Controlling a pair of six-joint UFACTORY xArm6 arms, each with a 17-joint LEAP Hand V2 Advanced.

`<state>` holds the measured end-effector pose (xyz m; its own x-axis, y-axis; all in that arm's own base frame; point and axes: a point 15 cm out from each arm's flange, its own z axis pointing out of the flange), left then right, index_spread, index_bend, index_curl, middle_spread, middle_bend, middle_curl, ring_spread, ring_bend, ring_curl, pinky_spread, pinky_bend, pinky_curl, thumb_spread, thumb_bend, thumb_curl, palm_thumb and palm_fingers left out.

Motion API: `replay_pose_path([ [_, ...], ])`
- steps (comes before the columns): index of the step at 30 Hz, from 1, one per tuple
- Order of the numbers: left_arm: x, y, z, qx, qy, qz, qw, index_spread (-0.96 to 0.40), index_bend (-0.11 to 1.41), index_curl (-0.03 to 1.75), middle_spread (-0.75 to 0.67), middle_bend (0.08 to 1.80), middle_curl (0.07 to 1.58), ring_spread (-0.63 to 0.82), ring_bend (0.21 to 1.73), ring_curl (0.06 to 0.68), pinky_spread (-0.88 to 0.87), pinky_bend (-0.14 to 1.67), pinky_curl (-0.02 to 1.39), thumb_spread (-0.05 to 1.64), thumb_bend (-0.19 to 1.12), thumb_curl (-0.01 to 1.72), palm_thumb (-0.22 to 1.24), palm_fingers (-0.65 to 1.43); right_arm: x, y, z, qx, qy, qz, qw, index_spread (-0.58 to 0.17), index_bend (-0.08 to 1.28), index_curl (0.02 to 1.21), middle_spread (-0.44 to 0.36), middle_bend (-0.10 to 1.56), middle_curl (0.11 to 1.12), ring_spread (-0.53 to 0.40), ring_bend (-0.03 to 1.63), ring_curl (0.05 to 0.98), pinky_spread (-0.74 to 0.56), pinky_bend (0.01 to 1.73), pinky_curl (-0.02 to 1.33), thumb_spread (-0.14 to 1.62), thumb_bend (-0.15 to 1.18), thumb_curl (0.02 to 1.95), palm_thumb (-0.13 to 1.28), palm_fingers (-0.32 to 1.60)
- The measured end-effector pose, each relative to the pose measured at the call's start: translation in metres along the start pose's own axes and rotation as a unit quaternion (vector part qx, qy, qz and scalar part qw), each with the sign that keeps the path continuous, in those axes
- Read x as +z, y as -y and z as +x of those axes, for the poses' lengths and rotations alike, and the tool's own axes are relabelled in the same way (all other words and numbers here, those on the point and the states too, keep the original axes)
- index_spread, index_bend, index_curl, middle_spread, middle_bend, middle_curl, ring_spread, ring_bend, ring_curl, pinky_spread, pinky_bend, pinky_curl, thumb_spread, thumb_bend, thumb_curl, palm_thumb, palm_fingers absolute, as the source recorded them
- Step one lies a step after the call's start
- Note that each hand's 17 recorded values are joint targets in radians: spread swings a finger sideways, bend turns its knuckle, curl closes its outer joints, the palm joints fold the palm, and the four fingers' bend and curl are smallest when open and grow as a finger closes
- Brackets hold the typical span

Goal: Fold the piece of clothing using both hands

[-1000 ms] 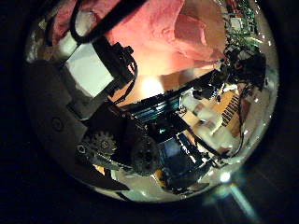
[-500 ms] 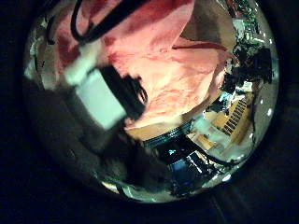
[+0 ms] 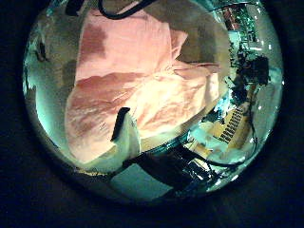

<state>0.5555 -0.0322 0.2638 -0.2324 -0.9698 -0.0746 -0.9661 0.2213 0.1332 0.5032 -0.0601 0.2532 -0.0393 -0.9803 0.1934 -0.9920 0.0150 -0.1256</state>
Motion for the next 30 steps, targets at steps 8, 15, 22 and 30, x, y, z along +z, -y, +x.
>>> replay_pose_path([
  [8,-0.012,-0.050,0.000,0.022,-0.026,-0.051,0.9981,-0.06,0.20,0.79,0.08,0.19,0.69,0.10,0.90,0.335,0.08,0.61,0.51,1.20,-0.02,0.36,0.38,0.00,-0.008,-0.076,0.013,-0.036,-0.003,-0.049,0.998,-0.360,0.14,0.39,-0.043,0.39,0.41,-0.021,0.87,0.399,0.29,0.85,0.50,1.19,-0.03,0.37,0.43,0.07],
  [15,0.011,-0.097,0.030,0.057,-0.083,-0.115,0.9883,-0.01,0.17,0.68,0.16,0.20,0.58,0.23,0.81,0.292,0.26,0.51,0.45,1.20,-0.02,0.34,0.37,0.02,0.020,-0.137,0.010,-0.060,0.002,-0.128,0.990,-0.354,0.15,0.33,-0.013,0.36,0.39,0.014,0.83,0.369,0.33,0.83,0.46,1.16,-0.03,0.34,0.35,0.01],
  [22,0.034,-0.114,0.040,0.066,-0.093,-0.144,0.9830,0.05,0.12,0.52,0.15,0.27,0.55,0.23,0.84,0.293,0.32,0.48,0.42,1.19,-0.02,0.33,0.35,0.03,0.060,-0.169,-0.001,-0.083,0.009,-0.189,0.978,-0.347,0.16,0.31,-0.004,0.34,0.37,0.030,0.80,0.338,0.36,0.81,0.42,1.15,-0.02,0.32,0.33,0.05],
  [30,0.039,-0.133,0.045,0.073,-0.095,-0.146,0.9820,0.06,0.15,0.42,0.17,0.25,0.50,0.25,0.82,0.282,0.36,0.47,0.40,1.18,-0.02,0.32,0.32,0.03,0.089,-0.177,-0.010,-0.090,0.012,-0.228,0.969,-0.326,0.18,0.31,-0.008,0.33,0.37,0.049,0.75,0.308,0.36,0.75,0.37,1.12,-0.02,0.30,0.31,0.10],
])
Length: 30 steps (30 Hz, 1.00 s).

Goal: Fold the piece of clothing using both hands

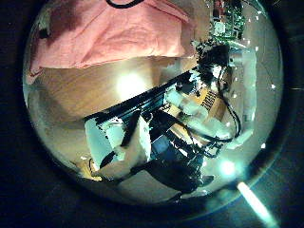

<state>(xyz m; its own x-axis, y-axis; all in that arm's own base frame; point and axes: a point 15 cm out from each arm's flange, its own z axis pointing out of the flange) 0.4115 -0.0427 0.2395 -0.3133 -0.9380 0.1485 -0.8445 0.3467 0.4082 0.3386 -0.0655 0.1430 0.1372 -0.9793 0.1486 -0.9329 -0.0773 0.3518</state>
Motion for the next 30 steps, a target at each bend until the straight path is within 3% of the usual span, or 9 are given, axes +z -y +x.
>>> replay_pose_path([
  [6,0.005,-0.001,-0.001,0.000,0.011,0.034,0.9994,0.07,0.15,0.38,0.18,0.24,0.47,0.26,0.81,0.276,0.37,0.46,0.39,1.17,-0.02,0.31,0.31,0.04,0.006,0.006,-0.001,-0.001,0.001,-0.004,1.000,-0.300,0.18,0.32,-0.022,0.35,0.37,0.036,0.74,0.298,0.36,0.69,0.33,1.12,-0.01,0.31,0.38,0.18],
  [10,0.009,-0.003,-0.001,-0.002,0.016,0.047,0.9988,0.07,0.16,0.36,0.19,0.24,0.45,0.26,0.80,0.271,0.38,0.45,0.39,1.17,-0.02,0.31,0.31,0.05,0.007,0.008,-0.005,-0.004,-0.001,-0.007,1.000,-0.292,0.19,0.33,-0.062,0.38,0.38,-0.032,0.79,0.299,0.27,0.66,0.31,1.12,0.00,0.33,0.47,0.33],
  [15,0.009,-0.006,0.000,-0.005,0.017,0.048,0.9987,0.08,0.15,0.35,0.19,0.23,0.44,0.27,0.79,0.267,0.38,0.44,0.38,1.16,-0.02,0.31,0.31,0.06,0.009,0.009,-0.013,-0.011,-0.006,-0.010,1.000,-0.316,0.16,0.33,-0.148,0.47,0.42,-0.189,0.94,0.340,-0.06,0.84,0.33,1.09,0.01,0.37,0.62,0.72],
  [19,0.011,-0.010,0.002,-0.007,0.017,0.045,0.9988,0.08,0.16,0.34,0.19,0.23,0.43,0.27,0.78,0.263,0.38,0.44,0.38,1.16,-0.02,0.31,0.31,0.07,0.010,0.009,-0.013,-0.009,-0.007,-0.011,1.000,-0.387,0.21,0.36,-0.220,0.56,0.47,-0.272,1.03,0.385,-0.33,0.99,0.36,1.06,0.01,0.40,0.72,1.07],
  [22,0.012,-0.013,0.006,-0.005,0.017,0.041,0.9990,0.08,0.16,0.33,0.19,0.23,0.43,0.27,0.78,0.261,0.38,0.43,0.37,1.17,-0.02,0.31,0.31,0.07,0.011,0.008,-0.012,-0.002,-0.006,-0.012,1.000,-0.429,0.40,0.47,-0.253,0.71,0.55,-0.277,1.08,0.436,-0.37,1.03,0.41,1.05,0.01,0.41,0.79,1.29],
  [30,0.021,-0.017,0.013,-0.007,0.019,0.032,0.9993,0.07,0.16,0.32,0.19,0.23,0.42,0.28,0.76,0.257,0.38,0.43,0.37,1.17,-0.02,0.31,0.34,0.08,0.004,0.021,0.003,0.026,-0.004,0.031,0.999,-0.426,0.78,0.70,-0.229,1.03,0.72,-0.247,1.25,0.539,-0.29,1.25,0.53,1.05,0.01,0.47,0.94,1.22],
])
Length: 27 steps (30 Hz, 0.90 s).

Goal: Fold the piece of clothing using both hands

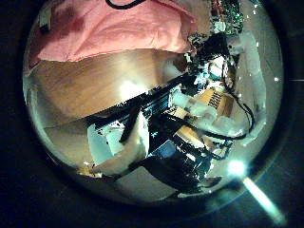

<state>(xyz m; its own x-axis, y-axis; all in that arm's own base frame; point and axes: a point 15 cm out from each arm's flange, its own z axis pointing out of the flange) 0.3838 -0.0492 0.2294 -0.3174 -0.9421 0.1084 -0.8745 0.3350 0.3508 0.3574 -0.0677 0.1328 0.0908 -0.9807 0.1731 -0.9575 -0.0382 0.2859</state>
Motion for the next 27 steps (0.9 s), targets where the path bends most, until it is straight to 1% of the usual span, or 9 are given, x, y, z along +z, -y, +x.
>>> replay_pose_path([
  [4,0.005,-0.002,0.001,-0.001,-0.001,-0.006,1.0000,0.07,0.16,0.32,0.19,0.23,0.41,0.28,0.76,0.255,0.38,0.42,0.36,1.17,-0.02,0.31,0.35,0.09,-0.007,-0.001,0.022,0.029,0.004,0.018,0.999,-0.404,0.89,0.78,-0.212,1.12,0.77,-0.241,1.31,0.585,-0.26,1.32,0.59,1.05,0.00,0.50,0.98,1.15],
  [9,0.009,-0.005,0.004,-0.001,-0.001,-0.011,0.9999,0.06,0.16,0.32,0.19,0.22,0.41,0.28,0.75,0.253,0.38,0.41,0.36,1.18,-0.02,0.31,0.35,0.10,-0.008,-0.008,0.039,0.051,0.008,0.034,0.998,-0.380,0.96,0.85,-0.197,1.19,0.81,-0.230,1.36,0.628,-0.22,1.36,0.64,1.06,0.00,0.54,1.03,1.08],
  [15,0.016,-0.008,0.006,0.000,-0.002,-0.020,0.9998,0.06,0.16,0.31,0.19,0.22,0.41,0.28,0.74,0.251,0.38,0.41,0.36,1.18,-0.02,0.31,0.36,0.10,-0.012,-0.017,0.063,0.078,0.012,0.043,0.996,-0.358,0.99,0.90,-0.186,1.22,0.84,-0.227,1.38,0.664,-0.20,1.38,0.70,1.08,-0.01,0.58,1.04,1.05],
  [19,0.034,-0.007,0.009,-0.001,-0.003,-0.029,0.9996,0.06,0.16,0.32,0.19,0.21,0.40,0.28,0.73,0.250,0.38,0.40,0.36,1.18,-0.02,0.31,0.36,0.11,-0.018,-0.024,0.082,0.090,0.001,0.052,0.995,-0.347,0.99,0.92,-0.181,1.23,0.85,-0.226,1.39,0.684,-0.20,1.37,0.73,1.09,-0.01,0.60,1.05,1.03],
  [23,0.053,0.000,0.011,-0.002,0.002,-0.025,0.9997,0.06,0.16,0.31,0.19,0.21,0.40,0.28,0.73,0.250,0.38,0.40,0.36,1.19,-0.02,0.31,0.36,0.11,-0.027,-0.028,0.092,0.100,-0.001,0.064,0.993,-0.340,1.00,0.94,-0.179,1.24,0.87,-0.225,1.39,0.699,-0.19,1.36,0.76,1.11,-0.01,0.61,1.04,1.02],
  [27,0.065,0.007,0.013,-0.001,0.005,-0.018,0.9998,0.06,0.16,0.32,0.19,0.20,0.40,0.28,0.73,0.247,0.38,0.39,0.36,1.19,-0.02,0.31,0.36,0.12,-0.047,-0.026,0.102,0.102,-0.008,0.100,0.990,-0.334,1.00,0.95,-0.177,1.24,0.87,-0.227,1.39,0.712,-0.18,1.36,0.79,1.12,-0.01,0.63,1.04,1.02],
])
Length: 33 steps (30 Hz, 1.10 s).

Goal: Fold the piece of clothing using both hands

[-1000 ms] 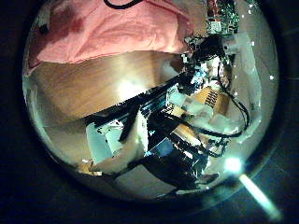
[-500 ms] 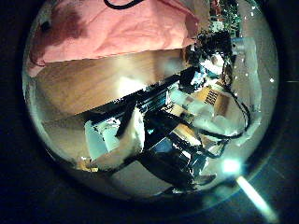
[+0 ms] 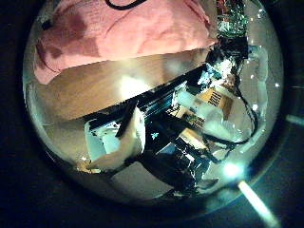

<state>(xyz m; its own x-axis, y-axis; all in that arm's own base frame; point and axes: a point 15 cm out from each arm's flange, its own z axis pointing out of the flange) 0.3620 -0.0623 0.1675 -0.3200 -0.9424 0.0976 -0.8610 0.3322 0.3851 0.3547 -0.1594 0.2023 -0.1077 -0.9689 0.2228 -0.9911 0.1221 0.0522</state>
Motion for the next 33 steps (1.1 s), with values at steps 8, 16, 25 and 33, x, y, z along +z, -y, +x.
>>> replay_pose_path([
  [8,-0.017,0.002,0.001,0.001,0.001,0.017,0.9999,0.06,0.17,0.32,0.17,0.20,0.40,0.26,0.73,0.245,0.37,0.38,0.35,1.19,-0.02,0.31,0.38,0.14,-0.053,0.012,-0.025,-0.034,-0.004,0.077,0.996,-0.323,1.01,0.96,-0.174,1.25,0.88,-0.229,1.38,0.733,-0.17,1.33,0.84,1.13,-0.01,0.66,1.03,1.03],
  [16,-0.069,-0.036,-0.008,-0.009,-0.012,0.036,0.9993,0.02,0.20,0.35,0.15,0.19,0.40,0.22,0.70,0.237,0.33,0.35,0.35,1.20,-0.02,0.31,0.38,0.20,-0.121,0.009,-0.098,-0.115,0.003,0.162,0.980,-0.311,1.02,0.96,-0.169,1.24,0.88,-0.228,1.36,0.747,-0.18,1.29,0.87,1.11,-0.01,0.69,1.04,1.06],
  [25,-0.088,-0.068,-0.060,-0.065,-0.036,0.055,0.9957,0.00,0.19,0.38,0.12,0.19,0.39,0.19,0.68,0.229,0.30,0.31,0.34,1.19,-0.02,0.31,0.39,0.24,-0.190,0.000,-0.229,-0.253,0.026,0.223,0.941,-0.297,1.02,0.94,-0.165,1.25,0.87,-0.225,1.35,0.754,-0.20,1.25,0.91,1.08,-0.01,0.73,1.04,1.09],
  [33,-0.073,-0.091,-0.099,-0.114,-0.043,0.043,0.9915,-0.02,0.18,0.39,0.12,0.19,0.39,0.19,0.67,0.227,0.28,0.31,0.34,1.20,-0.01,0.32,0.41,0.25,-0.192,0.006,-0.343,-0.350,0.028,0.202,0.914,-0.290,1.02,0.93,-0.162,1.25,0.86,-0.226,1.35,0.761,-0.20,1.24,0.93,1.07,-0.01,0.74,1.02,1.09],
])
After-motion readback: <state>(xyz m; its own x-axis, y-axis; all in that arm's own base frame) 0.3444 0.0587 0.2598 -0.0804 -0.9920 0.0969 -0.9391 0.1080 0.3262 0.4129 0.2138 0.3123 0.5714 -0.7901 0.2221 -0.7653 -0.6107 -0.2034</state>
